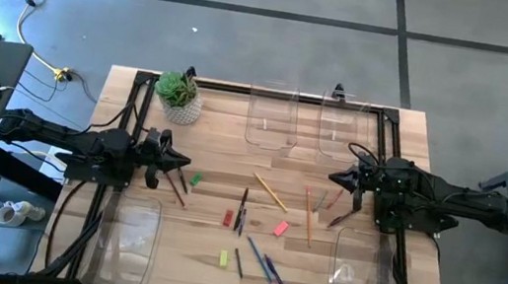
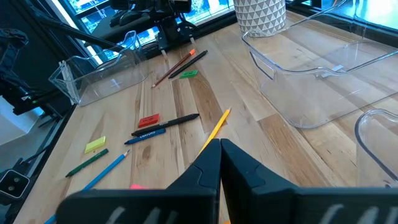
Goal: Sort crayons/erasers/pens/pencils in bins
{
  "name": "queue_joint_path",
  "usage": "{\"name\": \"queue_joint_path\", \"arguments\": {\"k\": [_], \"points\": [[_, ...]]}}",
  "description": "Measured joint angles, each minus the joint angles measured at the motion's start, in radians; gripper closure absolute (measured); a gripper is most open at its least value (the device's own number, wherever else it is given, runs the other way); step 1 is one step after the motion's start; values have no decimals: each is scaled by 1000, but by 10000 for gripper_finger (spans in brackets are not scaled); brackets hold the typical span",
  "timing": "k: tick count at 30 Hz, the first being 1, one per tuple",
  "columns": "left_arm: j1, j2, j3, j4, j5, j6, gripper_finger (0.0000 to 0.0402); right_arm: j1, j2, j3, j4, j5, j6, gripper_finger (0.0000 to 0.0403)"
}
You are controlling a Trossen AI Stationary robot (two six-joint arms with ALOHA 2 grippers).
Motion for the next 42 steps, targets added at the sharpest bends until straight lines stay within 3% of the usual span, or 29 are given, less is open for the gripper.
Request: {"name": "queue_joint_path", "arguments": {"k": [20,34,42], "points": [[0,0,0,0,-12,-7,394,0,0,0,0,2,-33,403],[0,0,0,6,-9,-29,394,0,2,0,31,14,153,403],[0,0,0,13,-9,-35,394,0,2,0,135,104,325,403]]}}
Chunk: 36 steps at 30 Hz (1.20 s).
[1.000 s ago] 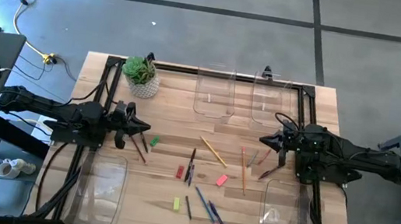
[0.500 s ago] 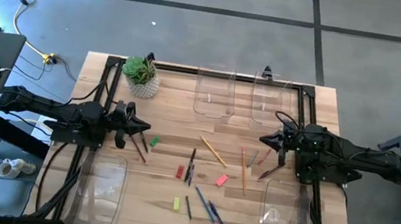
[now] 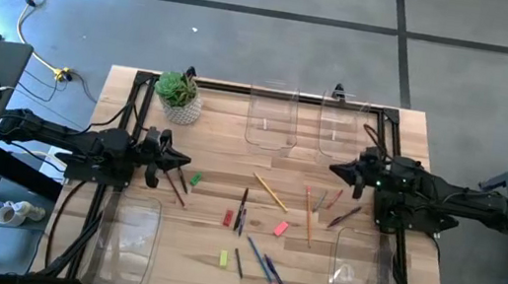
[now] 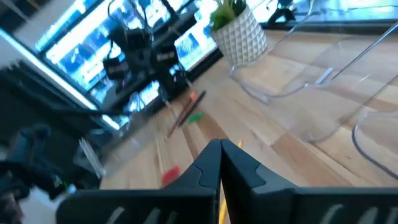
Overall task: Sort crayons/erasers/pens/pencils in bins
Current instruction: Put the orange pencil into the top right transparent bin
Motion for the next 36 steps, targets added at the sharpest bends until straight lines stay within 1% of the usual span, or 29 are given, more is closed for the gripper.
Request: {"name": "queue_joint_path", "arguments": {"k": [2,8,12,18,25,29,33,36], "points": [[0,0,0,0,0,0,394,0,0,0,9,19,0,403],[0,0,0,2,0,0,394,0,0,0,26,23,8,403],[0,0,0,7,-2,2,394,0,0,0,88,21,86,403],[0,0,0,7,-35,27,394,-7,1,0,188,74,-42,403],[0,0,0,6,-63,27,394,-6,2,0,373,108,-48,403],[0,0,0,4,-63,27,394,-6,3,2,435,115,-45,403],[0,0,0,3,-63,27,394,-6,47,68,367,135,-38,403],[0,0,0,2,-63,27,394,-6,116,167,218,132,-20,403]]}}
